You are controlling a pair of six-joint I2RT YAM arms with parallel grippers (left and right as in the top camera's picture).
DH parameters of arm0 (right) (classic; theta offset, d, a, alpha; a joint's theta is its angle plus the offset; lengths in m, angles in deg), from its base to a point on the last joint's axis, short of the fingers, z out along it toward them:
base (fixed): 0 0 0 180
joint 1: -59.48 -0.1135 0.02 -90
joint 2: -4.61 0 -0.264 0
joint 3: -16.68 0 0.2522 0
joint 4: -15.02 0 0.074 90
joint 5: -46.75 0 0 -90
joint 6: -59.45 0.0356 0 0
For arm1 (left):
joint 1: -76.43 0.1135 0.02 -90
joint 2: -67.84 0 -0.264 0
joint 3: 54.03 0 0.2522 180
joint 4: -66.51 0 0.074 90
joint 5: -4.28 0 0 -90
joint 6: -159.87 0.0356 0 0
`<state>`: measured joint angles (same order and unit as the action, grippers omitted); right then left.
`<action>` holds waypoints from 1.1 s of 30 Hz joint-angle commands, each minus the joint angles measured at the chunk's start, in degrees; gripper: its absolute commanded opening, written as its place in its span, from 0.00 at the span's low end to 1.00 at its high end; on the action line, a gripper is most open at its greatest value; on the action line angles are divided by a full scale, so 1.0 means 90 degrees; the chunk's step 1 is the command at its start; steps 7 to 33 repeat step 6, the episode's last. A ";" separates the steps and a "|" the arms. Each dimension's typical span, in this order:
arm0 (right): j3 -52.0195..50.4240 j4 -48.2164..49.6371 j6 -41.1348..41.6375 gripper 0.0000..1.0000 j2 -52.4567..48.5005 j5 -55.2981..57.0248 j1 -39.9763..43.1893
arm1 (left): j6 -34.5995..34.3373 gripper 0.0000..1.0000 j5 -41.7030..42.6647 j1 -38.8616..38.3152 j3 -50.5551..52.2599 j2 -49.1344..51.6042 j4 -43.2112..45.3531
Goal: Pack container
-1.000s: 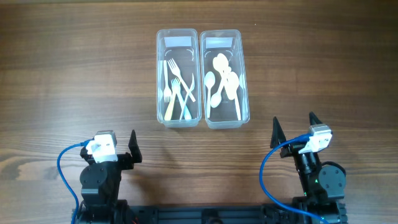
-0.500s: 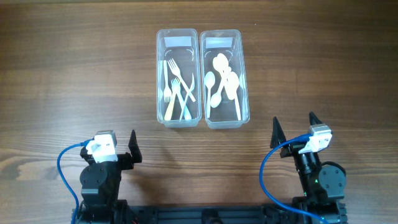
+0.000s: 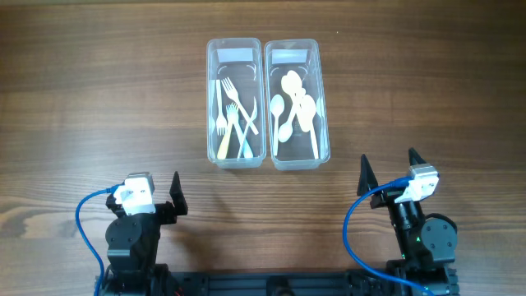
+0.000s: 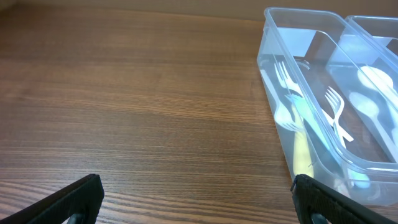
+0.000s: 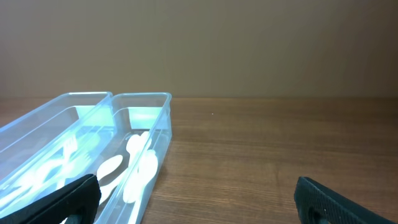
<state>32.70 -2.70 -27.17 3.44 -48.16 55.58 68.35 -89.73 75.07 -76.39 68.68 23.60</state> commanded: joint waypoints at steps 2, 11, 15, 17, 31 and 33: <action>-0.0017 0.0034 -0.0027 1.00 0.0041 0.0066 0.0032 | 0.0146 1.00 -0.0058 0.0070 0.0053 -0.0075 0.0005; -0.0017 0.0034 -0.0027 1.00 0.0041 0.0066 0.0032 | 0.0146 1.00 -0.0058 0.0070 0.0053 -0.0075 0.0005; -0.0017 0.0034 -0.0027 1.00 0.0041 0.0066 0.0032 | 0.0146 1.00 -0.0058 0.0070 0.0053 -0.0075 0.0005; -0.0017 0.0034 -0.0027 1.00 0.0041 0.0066 0.0032 | 0.0146 1.00 -0.0058 0.0070 0.0053 -0.0075 0.0005; -0.0017 0.0034 -0.0027 1.00 0.0041 0.0066 0.0032 | 0.0146 1.00 -0.0058 0.0070 0.0053 -0.0075 0.0005; -0.0017 0.0034 -0.0027 1.00 0.0041 0.0066 0.0032 | 0.0146 1.00 -0.0058 0.0070 0.0053 -0.0075 0.0005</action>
